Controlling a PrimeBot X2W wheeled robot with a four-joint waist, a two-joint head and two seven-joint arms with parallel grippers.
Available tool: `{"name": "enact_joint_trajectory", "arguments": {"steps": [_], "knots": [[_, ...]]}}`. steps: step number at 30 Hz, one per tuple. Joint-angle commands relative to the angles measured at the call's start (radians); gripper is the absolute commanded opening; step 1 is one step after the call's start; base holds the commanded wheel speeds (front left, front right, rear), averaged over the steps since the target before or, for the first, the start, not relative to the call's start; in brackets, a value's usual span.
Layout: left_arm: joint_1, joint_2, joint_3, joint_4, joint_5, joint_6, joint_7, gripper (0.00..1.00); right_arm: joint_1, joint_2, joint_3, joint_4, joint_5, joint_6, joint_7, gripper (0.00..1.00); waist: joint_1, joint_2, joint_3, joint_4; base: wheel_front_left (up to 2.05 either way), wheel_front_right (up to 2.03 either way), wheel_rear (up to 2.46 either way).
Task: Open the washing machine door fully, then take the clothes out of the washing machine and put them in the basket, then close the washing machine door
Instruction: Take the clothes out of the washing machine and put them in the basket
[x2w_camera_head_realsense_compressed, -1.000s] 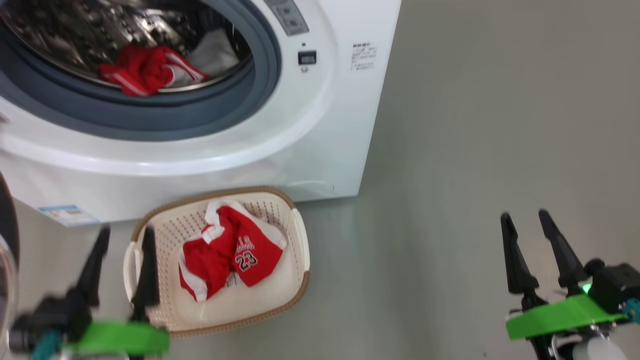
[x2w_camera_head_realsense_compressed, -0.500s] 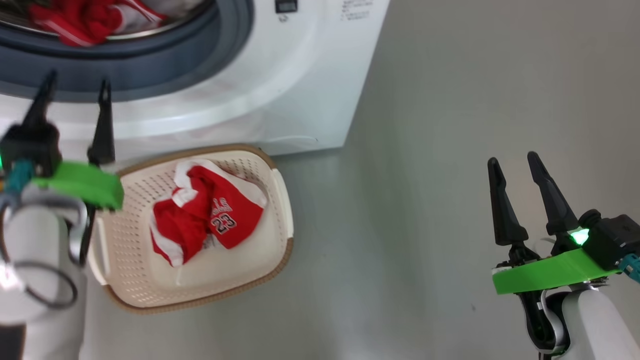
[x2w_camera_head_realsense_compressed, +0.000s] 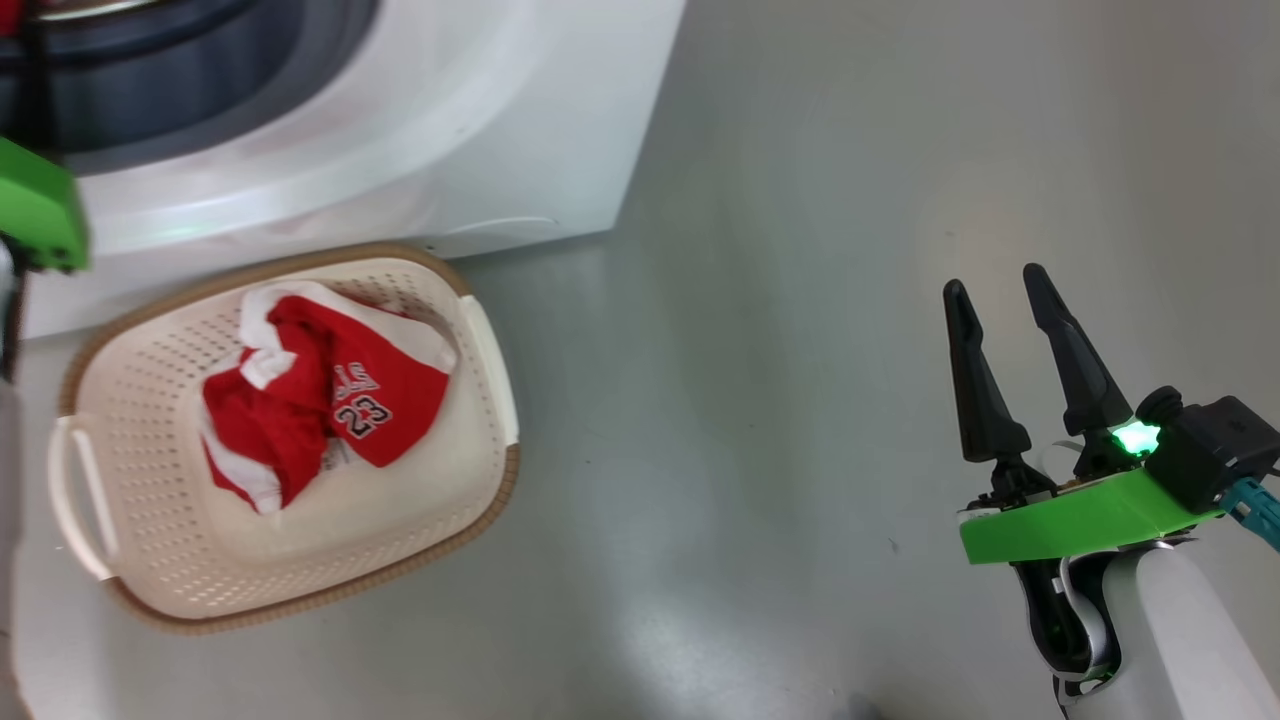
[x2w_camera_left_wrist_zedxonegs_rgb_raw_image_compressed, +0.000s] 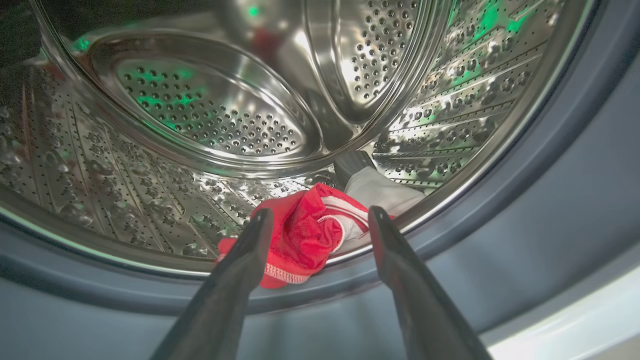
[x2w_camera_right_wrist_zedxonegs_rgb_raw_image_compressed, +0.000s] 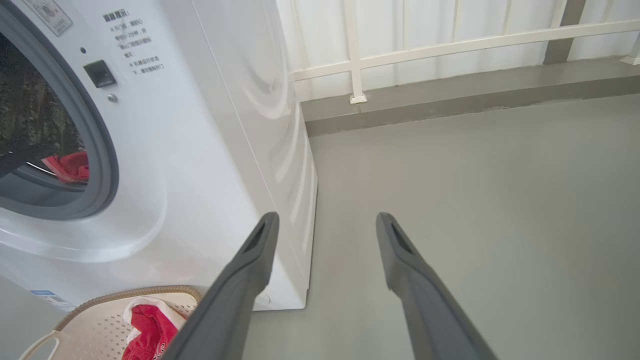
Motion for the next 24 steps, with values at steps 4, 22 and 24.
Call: {"name": "enact_joint_trajectory", "arguments": {"steps": [4, 22, 24], "knots": [[-0.085, 0.090, 0.016, 0.076, 0.003, 0.019, -0.005, 1.00, -0.009, 0.000, 0.032, -0.031, 0.021, 0.008, -0.006, 1.00, 0.0000, -0.0001, 0.046, -0.046, 0.00, 0.00, 0.00], [-0.316, 0.214, -0.022, 0.300, 0.016, 0.053, 0.056, 1.00, -0.012, 0.000, 0.085, -0.052, 0.034, 0.008, -0.006, 1.00, 0.0000, -0.0001, 0.120, -0.120, 0.00, 0.00, 0.00], [-0.324, 0.218, -0.021, 0.306, 0.010, 0.050, 0.071, 1.00, -0.012, 0.000, 0.087, -0.053, 0.036, 0.008, -0.006, 1.00, 0.0000, -0.0001, 0.125, -0.125, 0.00, 0.00, 0.00]]}}
